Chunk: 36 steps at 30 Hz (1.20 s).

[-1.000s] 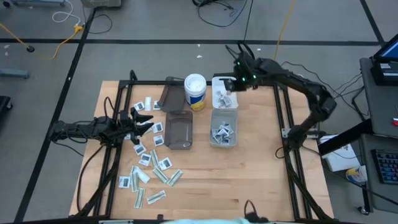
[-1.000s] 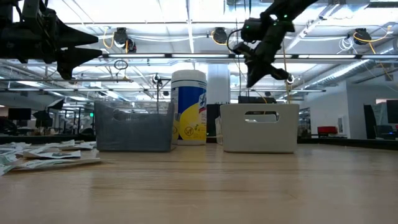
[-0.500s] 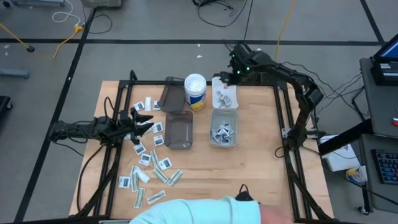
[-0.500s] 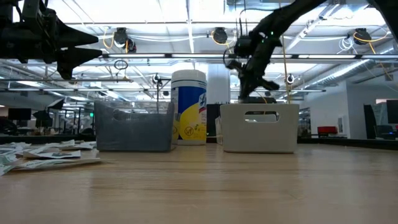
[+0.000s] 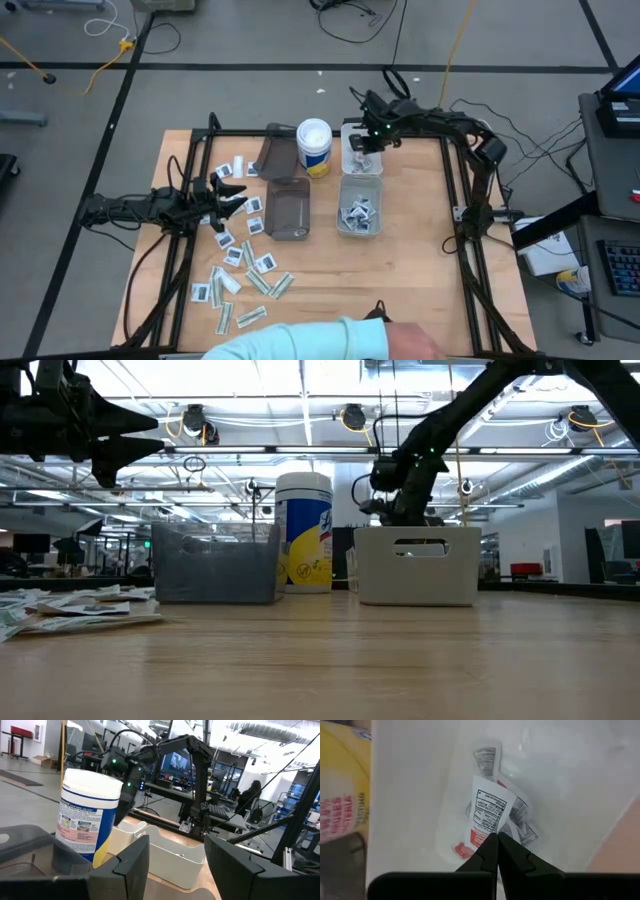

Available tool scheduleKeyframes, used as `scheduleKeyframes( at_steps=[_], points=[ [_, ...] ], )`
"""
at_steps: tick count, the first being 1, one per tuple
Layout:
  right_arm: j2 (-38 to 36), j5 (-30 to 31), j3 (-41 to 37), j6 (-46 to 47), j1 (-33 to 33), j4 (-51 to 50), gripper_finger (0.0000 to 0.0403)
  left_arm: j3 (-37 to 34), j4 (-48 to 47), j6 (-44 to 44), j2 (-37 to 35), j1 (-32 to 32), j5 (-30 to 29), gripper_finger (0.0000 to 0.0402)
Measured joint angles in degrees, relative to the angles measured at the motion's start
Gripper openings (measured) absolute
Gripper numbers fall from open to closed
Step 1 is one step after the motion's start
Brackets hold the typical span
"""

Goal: Pick & Place First Aid Supplies
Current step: Put the ointment pack into the white bin, then put the bandage pack into the top black bin

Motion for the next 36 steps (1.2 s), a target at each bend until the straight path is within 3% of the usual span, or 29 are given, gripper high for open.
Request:
scheduleKeyframes(
  at_steps=[5,8,11,19,24,32,36],
  points=[
    [0.9,-0.3,-0.5,-0.6,0.4,3.8,0.0003,0.0,0.0,0.0,0.0,0.0,0.0,0.0196],
    [0.8,-1.8,-0.5,-1.6,0.6,6.5,0.0026,0.0,0.0,0.0,0.0,0.0,0.0,0.0196],
    [0.5,-5.0,-0.5,-1.1,0.6,7.1,0.0072,0.0,0.0,0.0,0.0,0.0,0.0,0.0196],
    [-0.9,-4.6,-2.1,-8.0,0.6,12.3,0.0217,0.0,0.0,0.0,0.0,0.0,0.0,0.0196],
    [-9.0,-3.8,-12.0,-10.7,0.7,29.0,0.0256,0.0,0.0,0.0,0.0,0.0,0.0,0.0196],
    [-26.7,10.4,-33.3,-15.8,2.1,45.5,0.0263,0.0,0.0,0.0,0.0,0.0,0.0,0.0196],
    [-38.3,14.3,-45.0,-18.9,2.5,56.4,0.0263,0.0,0.0,0.0,0.0,0.0,0.0,0.0196]
  ],
)
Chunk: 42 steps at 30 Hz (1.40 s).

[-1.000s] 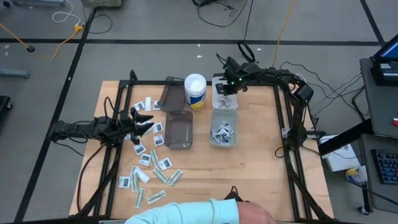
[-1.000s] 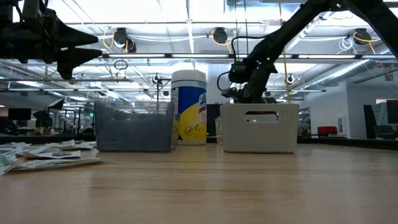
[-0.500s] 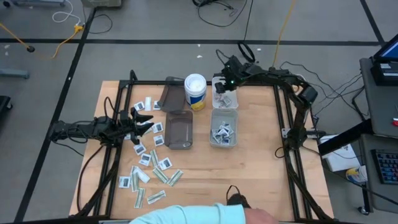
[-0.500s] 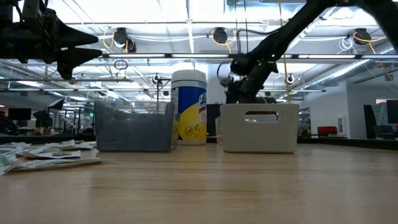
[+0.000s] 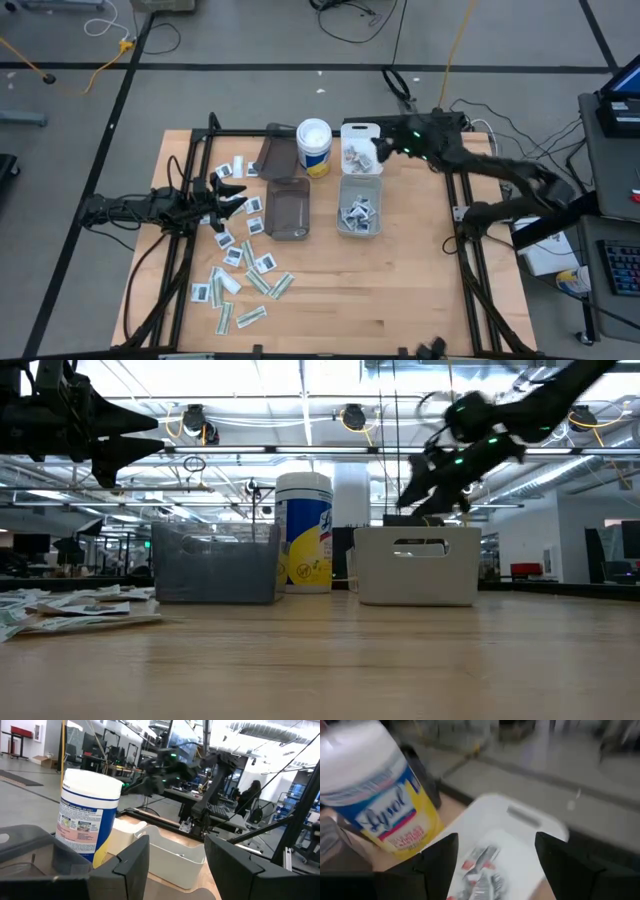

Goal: Pick & Place First Aid Supplies
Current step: Put the bandage pack into the top black bin

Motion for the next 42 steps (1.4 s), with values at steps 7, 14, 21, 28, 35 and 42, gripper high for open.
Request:
scheduleKeyframes(
  at_steps=[7,14,21,28,35,42],
  points=[
    [-20.4,0.8,-15.6,-11.7,0.1,5.1,0.0263,0.0,0.0,0.0,0.0,0.0,0.0,0.0196],
    [-37.3,0.4,-27.8,-11.2,0.1,10.2,0.0263,0.0,0.0,0.0,0.0,0.0,0.0,0.0196],
    [-48.5,0.4,-35.4,-6.4,0.1,10.1,0.0263,0.0,0.0,0.0,0.0,0.0,0.0,0.0196],
    [-56.4,0.6,-38.8,-10.6,0.1,5.8,0.0263,0.0,0.0,0.0,0.0,0.0,0.0,0.0196],
    [-63.9,0.6,-38.8,-12.0,0.1,-0.7,0.0263,0.0,0.0,0.0,0.0,0.0,0.0,0.0196],
    [-71.4,0.5,-38.9,-12.0,0.1,-1.6,0.0263,0.0,0.0,0.0,0.0,0.0,0.0,0.0196]
  ],
)
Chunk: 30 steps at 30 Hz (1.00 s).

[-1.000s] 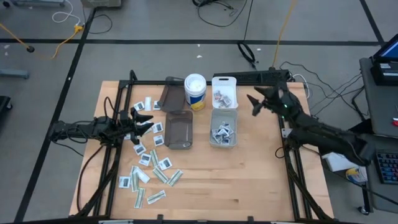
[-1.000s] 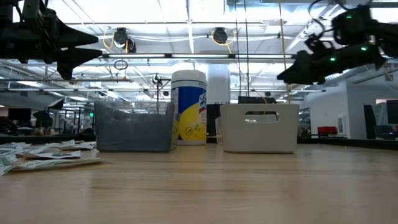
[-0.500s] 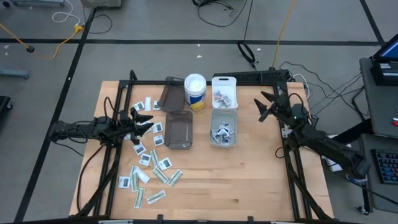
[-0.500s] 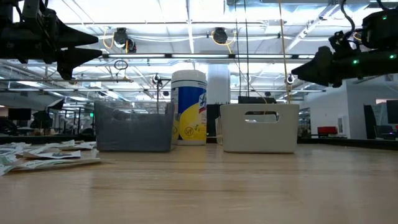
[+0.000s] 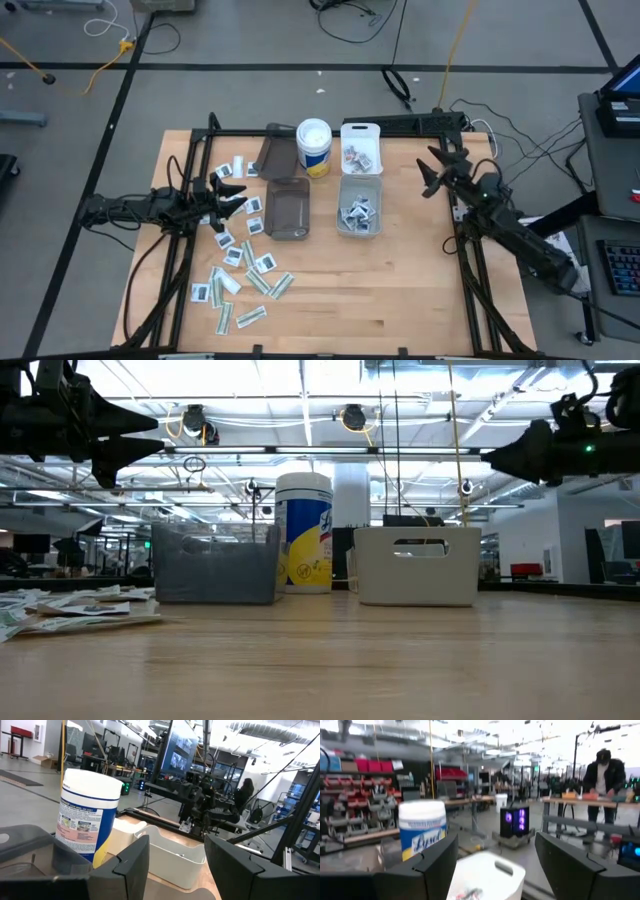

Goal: Pick & Place First Aid Supplies
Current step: Put the bandage pack into the top black bin

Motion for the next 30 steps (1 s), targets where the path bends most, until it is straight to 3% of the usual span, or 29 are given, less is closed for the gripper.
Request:
scheduleKeyframes(
  at_steps=[30],
  points=[
    [-0.3,0.0,-0.1,0.0,0.0,2.7,0.0263,0.0,0.0,0.0,0.0,0.0,0.0,0.0196]
  ],
)
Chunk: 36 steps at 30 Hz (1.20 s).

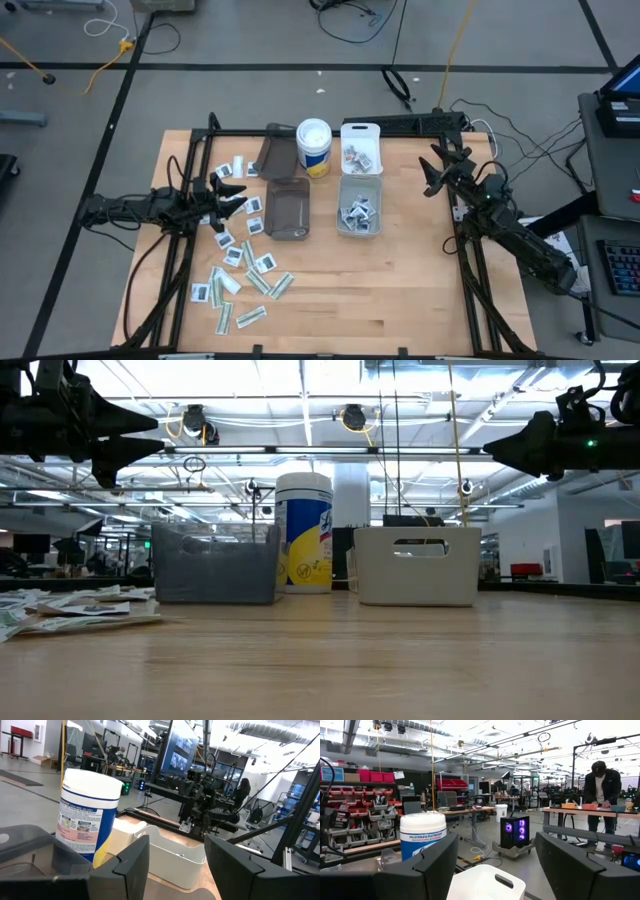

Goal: Pick & Place First Aid Supplies
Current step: Put the bandage pack into the top black bin

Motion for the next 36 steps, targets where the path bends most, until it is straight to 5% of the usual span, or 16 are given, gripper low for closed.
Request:
scheduleKeyframes(
  at_steps=[14,19,36],
  points=[
    [0.0,0.0,0.0,0.0,0.0,0.0,0.0263,0.0,0.4,-3.0,0.0,0.0,-2.7,0.0196],
    [0.0,0.0,0.0,0.0,0.0,0.0,0.0263,6.1,-11.0,-3.3,2.9,-0.1,2.0,0.0196],
    [0.0,0.0,0.0,0.0,0.0,0.0,0.0263,41.0,-43.0,-16.1,41.1,-0.1,1.8,0.0195]
  ],
)
